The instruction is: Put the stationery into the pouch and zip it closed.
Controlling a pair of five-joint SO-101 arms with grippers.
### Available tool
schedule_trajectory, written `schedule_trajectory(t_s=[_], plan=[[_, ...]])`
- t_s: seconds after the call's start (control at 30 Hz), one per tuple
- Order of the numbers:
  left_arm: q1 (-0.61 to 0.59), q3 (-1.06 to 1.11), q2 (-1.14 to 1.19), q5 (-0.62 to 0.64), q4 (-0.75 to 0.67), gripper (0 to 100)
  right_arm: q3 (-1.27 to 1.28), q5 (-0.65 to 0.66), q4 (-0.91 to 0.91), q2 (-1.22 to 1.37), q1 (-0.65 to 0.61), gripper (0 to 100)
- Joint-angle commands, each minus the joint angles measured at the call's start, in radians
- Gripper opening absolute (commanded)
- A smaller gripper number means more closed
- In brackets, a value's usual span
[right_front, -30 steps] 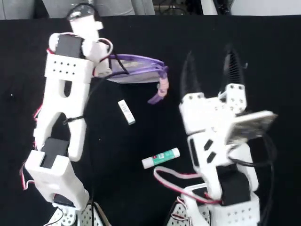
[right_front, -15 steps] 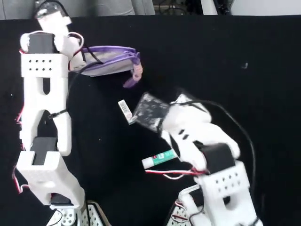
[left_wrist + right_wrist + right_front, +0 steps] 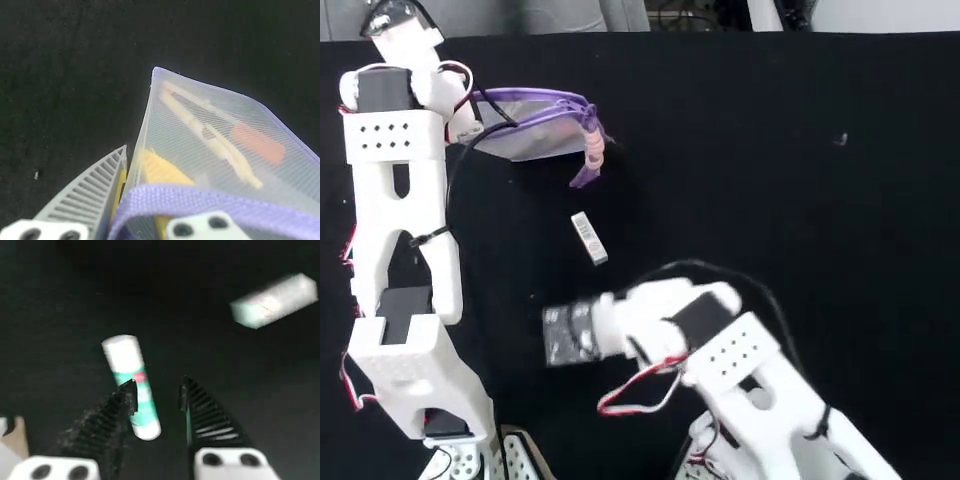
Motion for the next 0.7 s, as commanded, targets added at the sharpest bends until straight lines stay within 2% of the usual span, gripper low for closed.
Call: schedule_trajectory(t_s=[0.0,0.13,0.3,0.57,0.67], plan=[[-0.033,-0.039,0.025,-0.012,-0.02,3,0.076,0.031,-0.104,0.039,-0.061,13.2],[-0.05,-0.048,0.026,-0.012,-0.023,3,0.125,0.034,-0.186,0.093,-0.06,14.3],[-0.064,-0.056,0.026,-0.012,-0.023,3,0.12,0.035,-0.198,0.194,-0.064,23.2],[-0.061,-0.051,0.026,-0.012,-0.023,3,0.091,0.035,-0.347,0.415,-0.057,23.0],[-0.059,-0.051,0.026,-0.012,-0.023,3,0.038,0.035,-0.344,0.49,-0.052,15.0]])
